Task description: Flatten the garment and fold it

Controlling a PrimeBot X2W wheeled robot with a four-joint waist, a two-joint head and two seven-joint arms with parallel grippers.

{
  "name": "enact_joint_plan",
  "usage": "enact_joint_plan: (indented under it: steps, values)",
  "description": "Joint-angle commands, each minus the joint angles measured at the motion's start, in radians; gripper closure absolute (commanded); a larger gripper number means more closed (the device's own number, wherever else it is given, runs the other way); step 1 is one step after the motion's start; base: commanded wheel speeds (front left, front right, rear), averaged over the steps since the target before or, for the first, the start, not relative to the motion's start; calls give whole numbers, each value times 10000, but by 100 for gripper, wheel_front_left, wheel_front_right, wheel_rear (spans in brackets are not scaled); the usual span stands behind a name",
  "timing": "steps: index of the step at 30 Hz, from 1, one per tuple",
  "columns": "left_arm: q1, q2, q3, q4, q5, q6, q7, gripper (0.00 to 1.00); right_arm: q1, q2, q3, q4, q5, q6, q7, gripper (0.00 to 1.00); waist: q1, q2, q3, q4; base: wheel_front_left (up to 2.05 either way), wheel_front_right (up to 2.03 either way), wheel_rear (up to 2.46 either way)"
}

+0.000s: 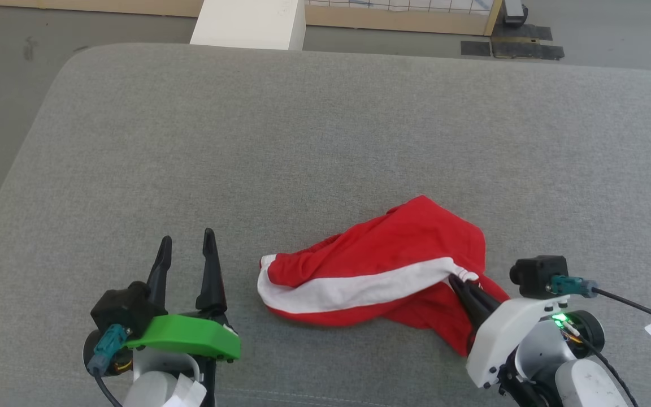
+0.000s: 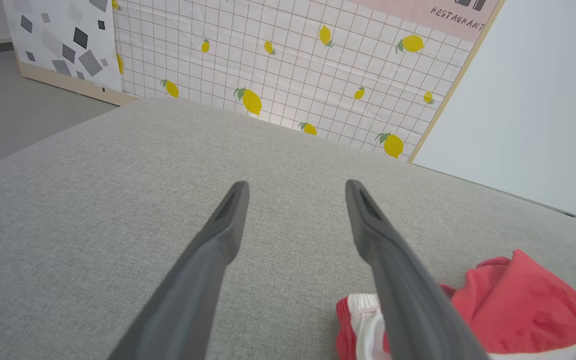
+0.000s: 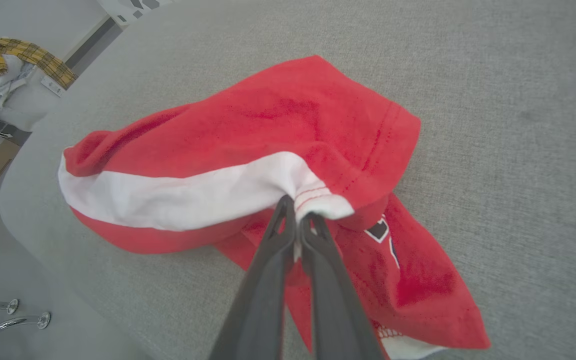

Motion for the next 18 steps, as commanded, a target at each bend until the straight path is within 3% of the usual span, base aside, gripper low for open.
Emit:
enact_joint_plan:
  steps: [1,8,16,17,18]
  values:
    - [-97,-51,-5,-20,63,-1,-75,0,-42,-7,-26,-107,-23,-13,-141,100,0,-1,-7,-6,0,0,0]
    - [-165,-65,-42,5,45,-45,-75,0,-290,-6,-1297,-179,-877,-13,-384,100,0,-1,-18,71,0,0,0]
    - [-138,-71,-264,226,-4,-220,-75,0,-827,-6,-2868,391,-2273,-13,69,100,0,-1,-15,131,0,0,0]
    - [-143,-66,-316,273,-1,-281,-76,0,-852,-6,-2977,504,-2273,-13,86,83,0,-1,-24,133,0,0,0]
    - [-155,-35,-376,334,27,-343,-76,0,-855,-6,-3056,640,-2332,-13,109,23,0,-1,-41,138,0,0,0]
